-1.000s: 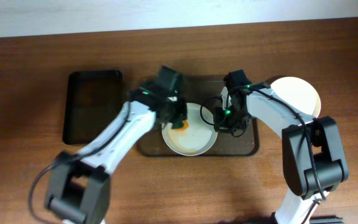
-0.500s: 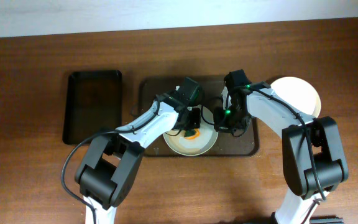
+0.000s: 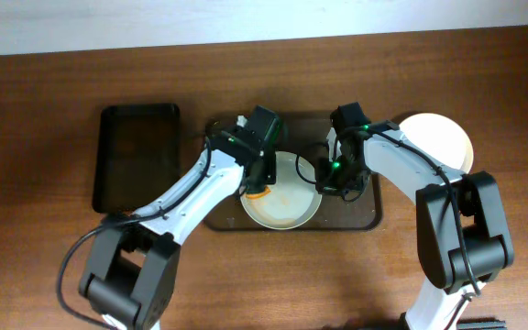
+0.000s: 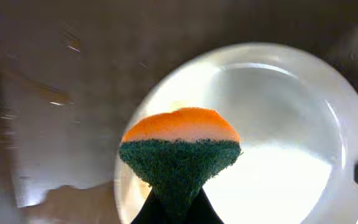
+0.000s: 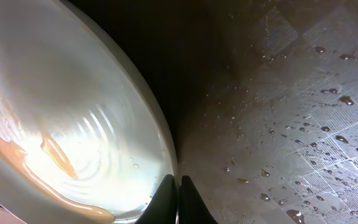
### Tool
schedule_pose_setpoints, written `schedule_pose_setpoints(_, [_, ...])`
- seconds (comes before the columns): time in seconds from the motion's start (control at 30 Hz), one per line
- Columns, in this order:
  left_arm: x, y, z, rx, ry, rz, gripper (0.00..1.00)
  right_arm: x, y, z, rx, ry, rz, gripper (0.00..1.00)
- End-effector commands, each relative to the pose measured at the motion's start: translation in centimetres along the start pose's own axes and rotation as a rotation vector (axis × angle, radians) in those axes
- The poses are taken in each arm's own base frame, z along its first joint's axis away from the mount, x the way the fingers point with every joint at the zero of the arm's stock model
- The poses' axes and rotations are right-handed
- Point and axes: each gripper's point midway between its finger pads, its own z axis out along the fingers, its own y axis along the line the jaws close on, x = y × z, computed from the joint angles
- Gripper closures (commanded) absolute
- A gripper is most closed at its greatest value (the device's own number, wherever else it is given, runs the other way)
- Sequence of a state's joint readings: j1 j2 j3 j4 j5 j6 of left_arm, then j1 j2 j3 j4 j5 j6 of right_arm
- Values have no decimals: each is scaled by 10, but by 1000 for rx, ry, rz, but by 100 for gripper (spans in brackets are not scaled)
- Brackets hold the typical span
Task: Clean dirty plates on tray and stack at the side
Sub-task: 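Scrub the plate held by the right gripper with the sponge, then return the sponge to the black tray with the left gripper, then lift the plate with the right gripper and stack it on the side plates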
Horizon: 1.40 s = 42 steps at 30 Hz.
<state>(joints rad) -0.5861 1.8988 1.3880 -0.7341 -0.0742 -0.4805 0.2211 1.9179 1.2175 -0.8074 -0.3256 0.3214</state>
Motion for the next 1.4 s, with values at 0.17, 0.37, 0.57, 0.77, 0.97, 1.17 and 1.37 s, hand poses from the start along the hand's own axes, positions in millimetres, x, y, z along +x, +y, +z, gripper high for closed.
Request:
schedule_pose_setpoints(0.17, [42,20,70,-253,108,95,100,-1,-11,0,51,-5,6,96])
schedule_pose_setpoints(0.37, [-35,70,-12,-664,-130,139,100,-2,-11,0,50,-8,5,96])
schedule_pose_setpoints(0.57, [-106,128,-61,-411,-207,-184,100,2,-12,0,55,6,-24,96])
schedule_pose_setpoints(0.77, [-67,235,-4,-100,42,-297,100,2,-12,0,54,7,-23,96])
schedule_pose_setpoints(0.97, [-48,263,9,-160,98,-341,1,7,-13,-1,59,27,-17,96])
schedule_pose_setpoints(1.17, [-48,262,9,-156,97,-343,0,-13,21,-102,79,-81,-48,96])
schedule_pose_setpoints(1.37, [-48,262,9,-156,97,-343,0,-11,9,-101,221,-118,-75,54])
